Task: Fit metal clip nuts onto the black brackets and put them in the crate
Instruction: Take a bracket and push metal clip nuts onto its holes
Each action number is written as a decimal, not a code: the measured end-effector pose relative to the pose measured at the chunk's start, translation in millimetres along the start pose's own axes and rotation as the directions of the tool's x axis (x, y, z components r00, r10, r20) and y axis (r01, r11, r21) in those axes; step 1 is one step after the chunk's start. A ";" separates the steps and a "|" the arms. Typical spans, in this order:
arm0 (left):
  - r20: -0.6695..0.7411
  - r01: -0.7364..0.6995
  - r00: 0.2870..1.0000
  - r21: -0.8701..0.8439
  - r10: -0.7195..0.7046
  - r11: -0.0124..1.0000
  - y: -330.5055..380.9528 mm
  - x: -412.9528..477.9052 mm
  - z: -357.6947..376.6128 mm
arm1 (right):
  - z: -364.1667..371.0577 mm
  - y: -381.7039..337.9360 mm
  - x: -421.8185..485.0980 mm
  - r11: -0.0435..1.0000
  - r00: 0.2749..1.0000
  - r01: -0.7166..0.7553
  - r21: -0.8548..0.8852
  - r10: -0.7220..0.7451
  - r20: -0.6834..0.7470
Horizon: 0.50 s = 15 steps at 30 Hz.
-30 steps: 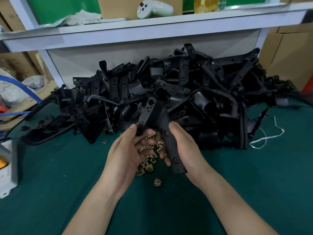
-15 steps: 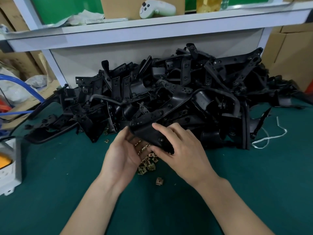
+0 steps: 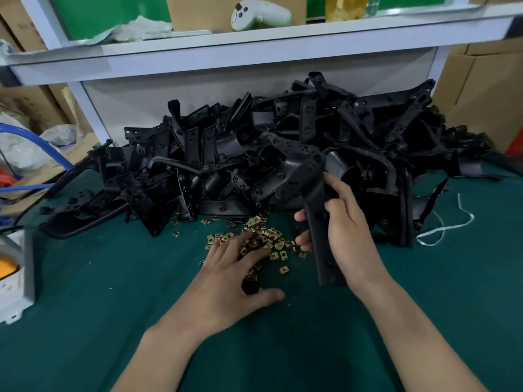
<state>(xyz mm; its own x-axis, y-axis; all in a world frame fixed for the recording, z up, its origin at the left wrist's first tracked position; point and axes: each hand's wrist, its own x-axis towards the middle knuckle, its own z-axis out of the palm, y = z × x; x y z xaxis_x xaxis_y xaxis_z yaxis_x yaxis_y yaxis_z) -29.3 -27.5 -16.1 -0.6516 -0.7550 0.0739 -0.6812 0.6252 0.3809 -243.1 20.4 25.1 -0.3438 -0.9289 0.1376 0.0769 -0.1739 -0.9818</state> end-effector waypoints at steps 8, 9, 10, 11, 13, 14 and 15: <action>-0.245 0.042 0.969 0.106 -0.015 0.993 -4.8 9.9 -7.1 | -15.0 1.7 -1.4 0.908 0.983 -0.005 -0.418 0.082 0.166; -0.246 0.043 0.969 0.124 -0.011 0.991 -4.4 9.3 -7.1 | -15.3 2.6 -1.7 0.863 0.977 0.025 -0.504 0.085 0.194; -0.242 0.042 0.970 0.143 -0.006 0.989 -3.4 8.7 -7.2 | -15.2 3.1 -2.2 0.824 0.970 0.041 -0.565 0.102 0.219; -0.244 0.040 0.970 0.163 0.001 0.986 -2.3 8.1 -7.5 | -14.9 3.8 -2.8 0.793 0.963 0.048 -0.607 0.125 0.239; -0.300 0.025 0.953 0.202 0.038 0.979 -1.2 8.0 -6.9 | -15.5 4.8 -3.2 0.729 0.951 0.057 -0.682 0.168 0.258; -0.342 0.024 0.938 0.215 0.053 0.976 -1.5 8.2 -6.9 | -16.3 4.7 -3.5 0.693 0.948 0.065 -0.718 0.181 0.261; -0.370 0.036 0.928 0.218 0.049 0.975 -1.5 8.5 -7.4 | -17.0 3.9 -3.8 0.656 0.946 0.081 -0.751 0.186 0.264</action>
<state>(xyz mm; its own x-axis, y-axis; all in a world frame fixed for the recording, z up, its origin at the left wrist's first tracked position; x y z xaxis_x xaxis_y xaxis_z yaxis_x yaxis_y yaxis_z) -31.4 -36.3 -9.2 -0.5139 -0.7431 0.4285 -0.7605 0.6258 0.1733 -257.4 28.8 18.5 -0.0636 -0.9978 -0.0177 -0.6798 0.0563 -0.7312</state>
